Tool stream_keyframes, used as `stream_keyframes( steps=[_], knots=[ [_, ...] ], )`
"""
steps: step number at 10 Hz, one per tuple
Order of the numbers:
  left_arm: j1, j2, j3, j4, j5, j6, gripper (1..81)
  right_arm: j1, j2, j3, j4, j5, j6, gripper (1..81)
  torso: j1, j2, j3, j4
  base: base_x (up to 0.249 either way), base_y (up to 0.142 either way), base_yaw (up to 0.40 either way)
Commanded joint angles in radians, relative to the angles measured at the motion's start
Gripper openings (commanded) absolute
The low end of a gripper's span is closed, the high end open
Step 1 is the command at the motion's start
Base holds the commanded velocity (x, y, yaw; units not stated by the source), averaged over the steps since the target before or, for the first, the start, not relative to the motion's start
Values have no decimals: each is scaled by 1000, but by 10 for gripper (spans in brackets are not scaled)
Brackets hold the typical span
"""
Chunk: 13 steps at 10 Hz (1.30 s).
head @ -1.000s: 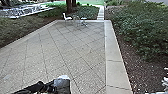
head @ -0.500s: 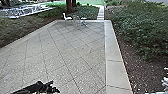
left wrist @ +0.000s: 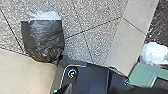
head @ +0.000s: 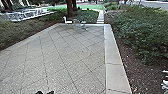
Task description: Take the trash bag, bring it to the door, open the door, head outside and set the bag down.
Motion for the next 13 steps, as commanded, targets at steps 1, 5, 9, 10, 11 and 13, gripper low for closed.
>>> stream_keyframes(
  steps=[1,5,9,10,11,13],
  knots=[
    [64,55,-16,-5,38,99,811,0,10,1,3,-80,-3,811,0,0,72,0,0,0,0],
    [278,116,-16,-2,-76,221,811,5,14,-6,3,-78,-3,811,-1,0,186,0,0,0,0],
    [465,170,-16,-2,-181,342,811,5,17,-6,3,-68,-3,811,-3,-2,189,0,0,0,0],
    [500,190,-16,3,-205,367,811,9,17,-11,3,-68,0,811,-3,-2,190,0,0,0,0],
    [537,205,-16,3,-232,376,811,9,17,-16,3,-68,5,811,-4,-2,190,-38,0,0,0],
    [588,244,-16,7,-314,396,811,12,17,-20,5,-65,8,811,-4,-3,236,-62,0,0,0]
  ],
)
